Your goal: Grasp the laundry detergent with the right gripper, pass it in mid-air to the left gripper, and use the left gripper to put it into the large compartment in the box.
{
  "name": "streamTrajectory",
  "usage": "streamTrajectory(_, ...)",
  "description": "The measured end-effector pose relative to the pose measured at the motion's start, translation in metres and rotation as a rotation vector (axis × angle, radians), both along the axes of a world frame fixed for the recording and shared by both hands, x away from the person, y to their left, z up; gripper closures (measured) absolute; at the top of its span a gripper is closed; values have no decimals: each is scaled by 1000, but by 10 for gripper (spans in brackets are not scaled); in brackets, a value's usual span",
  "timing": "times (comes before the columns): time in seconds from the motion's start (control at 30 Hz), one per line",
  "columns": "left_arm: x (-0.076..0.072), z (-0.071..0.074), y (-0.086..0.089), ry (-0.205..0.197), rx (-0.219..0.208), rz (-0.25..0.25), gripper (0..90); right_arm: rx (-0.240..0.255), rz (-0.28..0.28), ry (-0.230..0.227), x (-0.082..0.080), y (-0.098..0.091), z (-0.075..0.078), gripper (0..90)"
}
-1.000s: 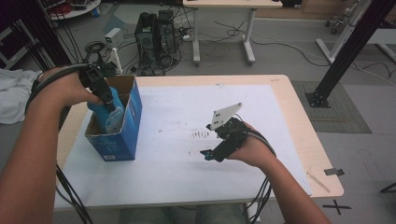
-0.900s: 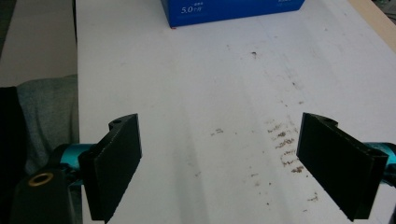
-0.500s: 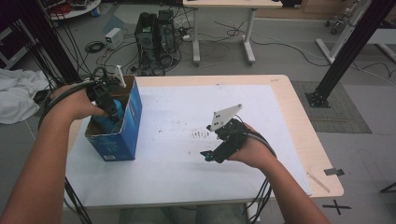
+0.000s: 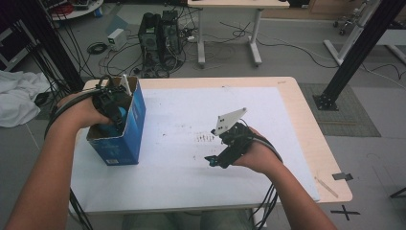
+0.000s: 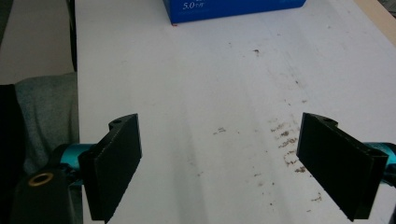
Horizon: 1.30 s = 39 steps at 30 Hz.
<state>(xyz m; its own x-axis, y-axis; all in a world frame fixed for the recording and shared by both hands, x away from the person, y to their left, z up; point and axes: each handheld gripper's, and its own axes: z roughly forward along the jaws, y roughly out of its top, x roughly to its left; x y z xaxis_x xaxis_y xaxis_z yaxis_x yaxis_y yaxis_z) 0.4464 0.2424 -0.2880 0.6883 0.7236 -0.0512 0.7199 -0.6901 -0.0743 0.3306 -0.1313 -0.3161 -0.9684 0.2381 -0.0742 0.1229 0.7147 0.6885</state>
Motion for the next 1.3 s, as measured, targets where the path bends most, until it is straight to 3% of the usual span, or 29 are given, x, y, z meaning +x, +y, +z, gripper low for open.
streamTrajectory(0.3,-1,1,-1,-24,0,-26,339,3,6,-6,1,1,0,132)
streamTrajectory(0.5,-1,4,-2,-18,-4,-42,316,6,11,-12,1,0,1,131)
streamTrajectory(0.67,-3,11,-2,-23,-7,-50,316,8,8,-10,0,0,1,131)
streamTrajectory(0.7,-4,11,-3,-37,-22,-27,316,10,8,-11,0,0,1,131)
streamTrajectory(0.73,-3,14,-2,-19,-10,-56,316,9,8,-12,0,0,1,132)
streamTrajectory(0.9,-6,19,-1,-48,-22,-38,275,12,12,-15,0,0,1,132)
streamTrajectory(0.93,-6,21,0,-46,-14,-54,275,13,9,-15,0,0,1,131)
streamTrajectory(1.3,-13,38,3,-62,-26,-41,249,12,6,-22,-1,-1,5,131)
